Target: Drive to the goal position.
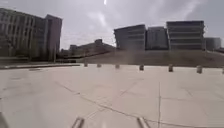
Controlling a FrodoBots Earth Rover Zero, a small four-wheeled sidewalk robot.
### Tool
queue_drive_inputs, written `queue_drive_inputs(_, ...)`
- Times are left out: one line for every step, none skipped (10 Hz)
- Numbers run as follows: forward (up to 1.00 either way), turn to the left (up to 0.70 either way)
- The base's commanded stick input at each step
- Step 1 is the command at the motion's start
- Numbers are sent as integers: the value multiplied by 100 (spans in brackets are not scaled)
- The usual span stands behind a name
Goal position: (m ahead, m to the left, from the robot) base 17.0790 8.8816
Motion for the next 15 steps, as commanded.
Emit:
queue_drive_inputs(70, 0)
queue_drive_inputs(70, 0)
queue_drive_inputs(70, 0)
queue_drive_inputs(70, 0)
queue_drive_inputs(70, 0)
queue_drive_inputs(70, 0)
queue_drive_inputs(70, 0)
queue_drive_inputs(70, 0)
queue_drive_inputs(70, 0)
queue_drive_inputs(70, 0)
queue_drive_inputs(70, 0)
queue_drive_inputs(70, 0)
queue_drive_inputs(70, 0)
queue_drive_inputs(70, 0)
queue_drive_inputs(70, 0)
